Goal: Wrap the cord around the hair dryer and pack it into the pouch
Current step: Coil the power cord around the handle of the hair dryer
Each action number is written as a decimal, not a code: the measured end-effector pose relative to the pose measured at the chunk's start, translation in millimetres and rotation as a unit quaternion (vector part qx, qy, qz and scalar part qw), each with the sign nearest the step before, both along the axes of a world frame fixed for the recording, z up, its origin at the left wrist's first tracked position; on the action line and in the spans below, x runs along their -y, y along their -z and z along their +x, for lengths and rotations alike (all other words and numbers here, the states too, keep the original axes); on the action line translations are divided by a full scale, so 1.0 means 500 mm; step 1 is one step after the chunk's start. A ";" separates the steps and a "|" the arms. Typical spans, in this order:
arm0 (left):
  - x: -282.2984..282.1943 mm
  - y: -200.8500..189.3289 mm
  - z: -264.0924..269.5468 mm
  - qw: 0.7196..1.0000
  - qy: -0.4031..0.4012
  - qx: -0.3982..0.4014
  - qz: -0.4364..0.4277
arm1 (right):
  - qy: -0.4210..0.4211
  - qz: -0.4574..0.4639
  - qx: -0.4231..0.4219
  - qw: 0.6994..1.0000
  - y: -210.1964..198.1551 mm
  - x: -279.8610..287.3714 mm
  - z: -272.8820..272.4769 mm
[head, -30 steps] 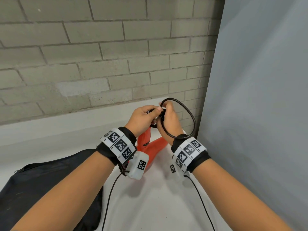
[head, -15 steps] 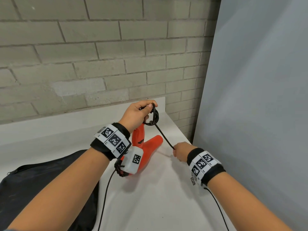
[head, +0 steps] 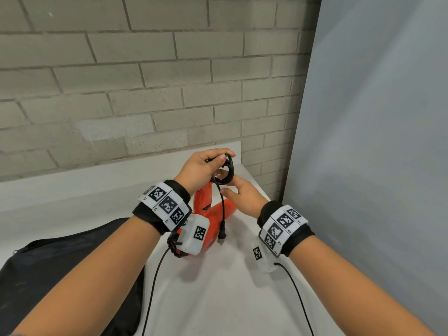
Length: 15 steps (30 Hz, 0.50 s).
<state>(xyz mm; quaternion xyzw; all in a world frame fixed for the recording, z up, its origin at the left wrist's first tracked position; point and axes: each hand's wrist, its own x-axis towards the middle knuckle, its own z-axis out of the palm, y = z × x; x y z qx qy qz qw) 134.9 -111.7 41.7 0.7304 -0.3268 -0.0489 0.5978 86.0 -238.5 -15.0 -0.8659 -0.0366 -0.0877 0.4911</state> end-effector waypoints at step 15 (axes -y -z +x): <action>-0.004 0.000 0.000 0.999 0.021 -0.031 0.015 | 0.126 -0.135 -0.115 0.976 0.036 0.116 0.018</action>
